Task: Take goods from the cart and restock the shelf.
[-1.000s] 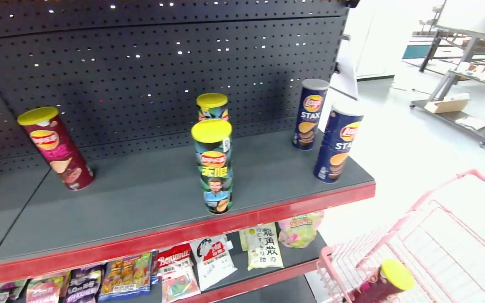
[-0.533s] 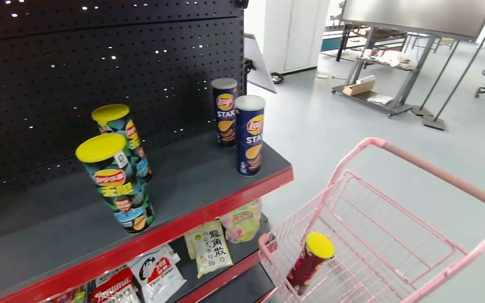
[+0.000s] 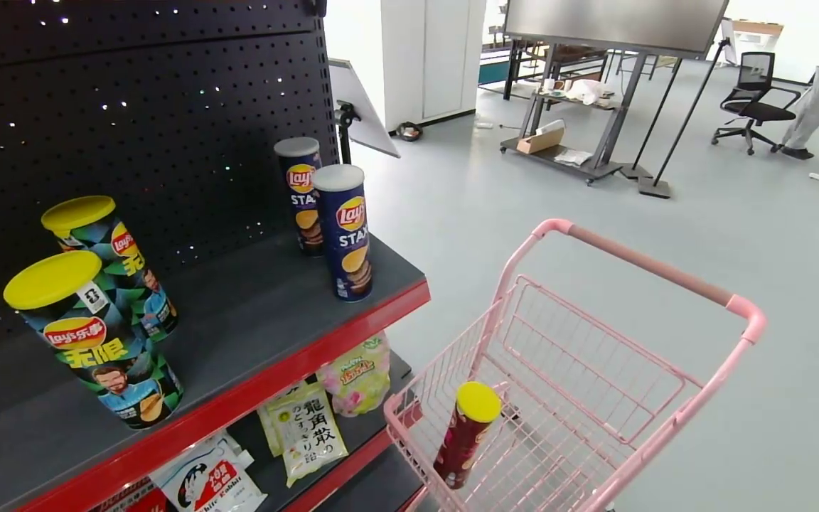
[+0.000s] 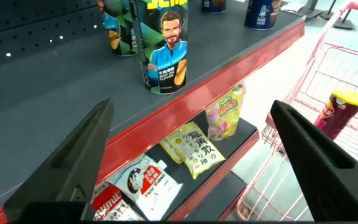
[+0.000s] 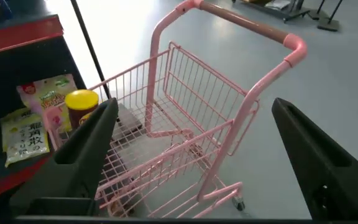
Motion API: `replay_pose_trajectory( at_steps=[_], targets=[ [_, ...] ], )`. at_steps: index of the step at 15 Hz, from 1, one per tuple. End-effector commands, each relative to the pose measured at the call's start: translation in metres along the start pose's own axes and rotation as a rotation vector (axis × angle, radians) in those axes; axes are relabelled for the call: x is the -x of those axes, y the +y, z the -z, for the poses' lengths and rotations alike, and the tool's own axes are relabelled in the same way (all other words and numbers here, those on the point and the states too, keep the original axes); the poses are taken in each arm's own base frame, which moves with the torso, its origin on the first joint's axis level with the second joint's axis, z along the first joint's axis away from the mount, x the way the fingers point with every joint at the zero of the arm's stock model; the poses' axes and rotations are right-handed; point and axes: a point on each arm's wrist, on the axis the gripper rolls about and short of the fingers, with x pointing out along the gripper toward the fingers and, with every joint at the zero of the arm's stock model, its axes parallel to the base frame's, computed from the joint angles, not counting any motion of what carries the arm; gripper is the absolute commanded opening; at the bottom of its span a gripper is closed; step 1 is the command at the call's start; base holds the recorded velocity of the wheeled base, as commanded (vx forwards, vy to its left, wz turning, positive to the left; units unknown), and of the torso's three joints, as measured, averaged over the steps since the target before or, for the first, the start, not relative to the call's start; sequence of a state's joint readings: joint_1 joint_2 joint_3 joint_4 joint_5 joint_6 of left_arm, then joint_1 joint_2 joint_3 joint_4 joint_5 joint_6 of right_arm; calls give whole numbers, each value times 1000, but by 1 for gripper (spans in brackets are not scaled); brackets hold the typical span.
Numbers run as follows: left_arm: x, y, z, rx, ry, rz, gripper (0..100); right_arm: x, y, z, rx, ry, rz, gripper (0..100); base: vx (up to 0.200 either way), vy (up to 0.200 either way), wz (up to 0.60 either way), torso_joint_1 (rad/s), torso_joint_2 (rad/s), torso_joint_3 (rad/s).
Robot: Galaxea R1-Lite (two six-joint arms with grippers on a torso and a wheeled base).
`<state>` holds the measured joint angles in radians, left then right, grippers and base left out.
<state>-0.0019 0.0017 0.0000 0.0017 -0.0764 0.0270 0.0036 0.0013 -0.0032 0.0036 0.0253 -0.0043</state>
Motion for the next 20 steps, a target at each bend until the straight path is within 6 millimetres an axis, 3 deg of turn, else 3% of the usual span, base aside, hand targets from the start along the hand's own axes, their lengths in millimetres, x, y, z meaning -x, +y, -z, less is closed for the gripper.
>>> replay_pose_trajectory(
  at_steps=[1, 2, 3, 4, 5, 6, 8, 9, 10, 14, 17, 20],
  targets=[
    [0, 0, 0, -1, 0, 0, 100, 0, 0, -18, -19, -8, -37, 100, 0, 0, 0, 0, 0, 0],
    [0, 0, 0, 1, 0, 0, 100, -18, 0, -76, -137, 51, -72, 100, 0, 0, 0, 0, 0, 0],
    [0, 0, 0, 1, 0, 0, 100, -38, 0, -120, -243, 62, -69, 100, 0, 0, 0, 0, 0, 0],
    [0, 0, 0, 1, 0, 0, 100, -65, 0, -140, -243, 134, -65, 100, 0, 0, 0, 0, 0, 0],
    [0, 0, 0, 1, 0, 0, 100, -90, 1, -137, -194, 222, -63, 100, 0, 0, 0, 0, 0, 0],
    [0, 0, 0, 1, 0, 0, 100, -130, 1, -130, -180, 314, -52, 100, 0, 0, 0, 0, 0, 0],
    [0, 0, 0, 1, 0, 0, 100, -194, 6, -112, -188, 341, -68, 100, 0, 0, 0, 0, 0, 0],
    [0, 0, 0, -1, 0, 0, 100, -220, 12, -98, -172, 380, -100, 100, 0, 0, 0, 0, 0, 0],
    [0, 0, 0, -1, 0, 0, 100, -231, 20, -89, -170, 432, -145, 100, 0, 0, 0, 0, 0, 0],
    [0, 0, 0, -1, 0, 0, 100, -246, 64, -68, -121, 537, -307, 100, 0, 0, 0, 0, 0, 0],
    [0, 0, 0, -1, 0, 0, 100, -245, 80, -59, -85, 573, -315, 100, 0, 0, 0, 0, 0, 0],
    [0, 0, 0, -1, 0, 0, 100, -246, 84, -52, -69, 597, -290, 100, 0, 0, 0, -71, 163, 96]
  ],
)
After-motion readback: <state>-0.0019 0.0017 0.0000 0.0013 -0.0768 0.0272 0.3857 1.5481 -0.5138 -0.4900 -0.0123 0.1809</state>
